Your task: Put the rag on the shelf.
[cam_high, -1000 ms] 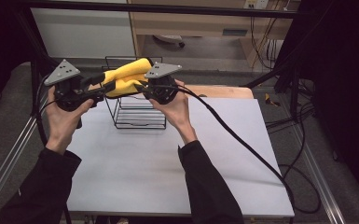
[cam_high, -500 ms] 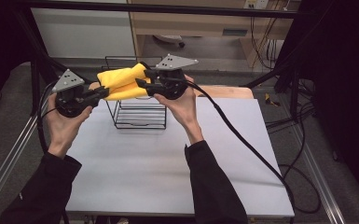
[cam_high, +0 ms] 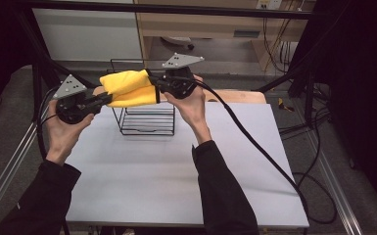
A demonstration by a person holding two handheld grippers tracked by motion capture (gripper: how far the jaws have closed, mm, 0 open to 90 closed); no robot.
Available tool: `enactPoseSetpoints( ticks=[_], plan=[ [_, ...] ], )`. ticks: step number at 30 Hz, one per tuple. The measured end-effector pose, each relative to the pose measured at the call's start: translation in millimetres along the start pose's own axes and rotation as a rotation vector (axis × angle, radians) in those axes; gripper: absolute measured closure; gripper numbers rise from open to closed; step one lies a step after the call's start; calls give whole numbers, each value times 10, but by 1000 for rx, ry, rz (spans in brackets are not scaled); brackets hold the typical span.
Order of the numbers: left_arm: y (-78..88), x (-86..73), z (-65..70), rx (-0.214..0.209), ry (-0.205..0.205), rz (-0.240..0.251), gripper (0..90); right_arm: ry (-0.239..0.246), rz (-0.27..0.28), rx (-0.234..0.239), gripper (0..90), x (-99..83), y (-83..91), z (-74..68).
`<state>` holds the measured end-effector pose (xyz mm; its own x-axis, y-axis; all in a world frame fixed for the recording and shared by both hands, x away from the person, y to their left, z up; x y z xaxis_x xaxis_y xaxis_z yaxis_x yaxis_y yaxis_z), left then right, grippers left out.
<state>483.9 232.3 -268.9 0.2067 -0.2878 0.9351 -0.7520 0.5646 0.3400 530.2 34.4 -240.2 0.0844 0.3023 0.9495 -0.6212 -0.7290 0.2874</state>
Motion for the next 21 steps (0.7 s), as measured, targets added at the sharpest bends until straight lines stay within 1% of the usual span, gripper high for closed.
enactPoseSetpoints(
  ticks=[1, 3, 4, 7, 8, 9, 12, 15, 17, 19, 21],
  plan=[
    [-7, 13, 1, -1, 1, 5, 849, 2, -4, 5, 871, -3, 23, -7],
    [-32, 55, 12, -7, 1, 22, 849, 8, -5, 1, 873, -1, 101, -14],
    [-49, 73, 36, -17, 14, 24, 849, 6, -1, -1, 874, 1, 147, -17],
    [-131, 147, 74, -20, -4, 38, 850, 10, 4, -23, 874, -12, 278, -15],
    [-164, 159, 79, -17, -13, 36, 850, 15, -1, -37, 874, -31, 305, -14],
    [-194, 156, 73, -4, -30, 26, 849, 10, -9, -36, 873, -60, 315, -20],
    [-232, 74, 42, 12, -58, 4, 848, -4, -46, -38, 864, -191, 269, -51],
    [-194, -53, 8, 0, -62, -10, 841, -9, -64, -30, 857, -316, 197, -105],
    [-174, -134, 2, -4, -71, -24, 836, -26, -67, -23, 854, -377, 152, -141],
    [-180, -211, -6, 1, -76, -48, 830, -39, -74, -26, 851, -431, 105, -166],
    [-199, -245, -15, 5, -70, -52, 827, -56, -86, -31, 849, -488, 50, -184]
  ],
)
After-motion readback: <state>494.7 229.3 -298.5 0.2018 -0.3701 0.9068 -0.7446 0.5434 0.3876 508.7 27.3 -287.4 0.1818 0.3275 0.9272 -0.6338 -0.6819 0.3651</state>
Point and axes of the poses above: each handheld gripper's, and its own axes: y roughly backward along the jaws, x roughly out of its top, z roughly to its right, the point moved 7 cm from there along -y, roughly forward along the jaws, and after that the axes turned 3 degrees about -x, right-handed, at the moved point
